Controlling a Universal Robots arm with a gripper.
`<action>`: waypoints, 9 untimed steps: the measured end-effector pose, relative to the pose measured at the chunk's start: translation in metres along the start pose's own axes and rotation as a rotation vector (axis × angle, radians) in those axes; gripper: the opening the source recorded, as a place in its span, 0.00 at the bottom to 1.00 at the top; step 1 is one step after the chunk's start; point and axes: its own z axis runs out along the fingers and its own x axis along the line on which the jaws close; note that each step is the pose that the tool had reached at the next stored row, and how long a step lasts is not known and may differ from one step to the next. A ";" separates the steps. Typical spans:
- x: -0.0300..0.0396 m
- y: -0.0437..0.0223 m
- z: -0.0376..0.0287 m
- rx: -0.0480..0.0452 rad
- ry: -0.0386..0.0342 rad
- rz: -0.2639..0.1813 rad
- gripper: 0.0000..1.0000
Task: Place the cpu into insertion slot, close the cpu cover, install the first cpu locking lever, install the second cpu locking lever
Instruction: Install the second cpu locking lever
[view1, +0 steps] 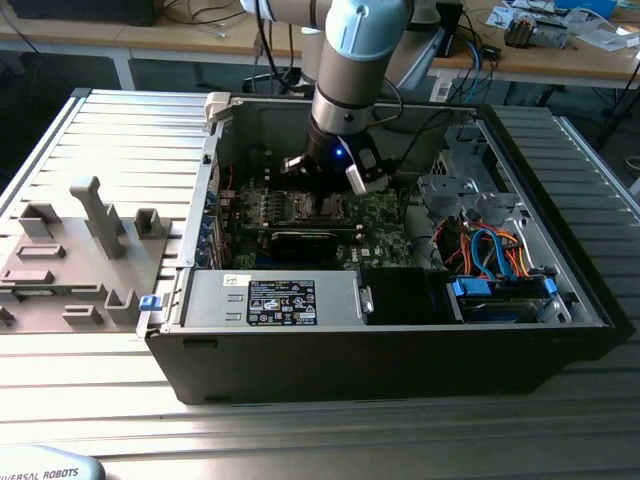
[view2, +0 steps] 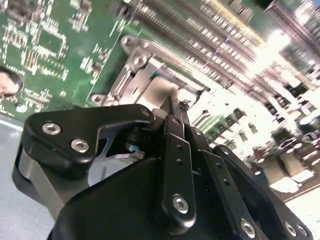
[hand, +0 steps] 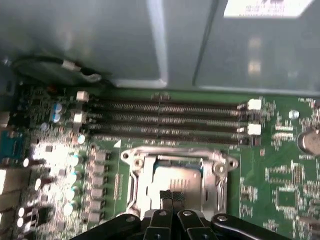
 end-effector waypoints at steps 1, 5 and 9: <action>-0.0006 0.0046 0.0005 0.0051 0.0003 0.001 0.11; -0.0009 0.0117 -0.0044 0.0152 0.0009 0.001 0.11; 0.0003 0.0137 -0.0193 0.0154 0.0009 0.001 0.11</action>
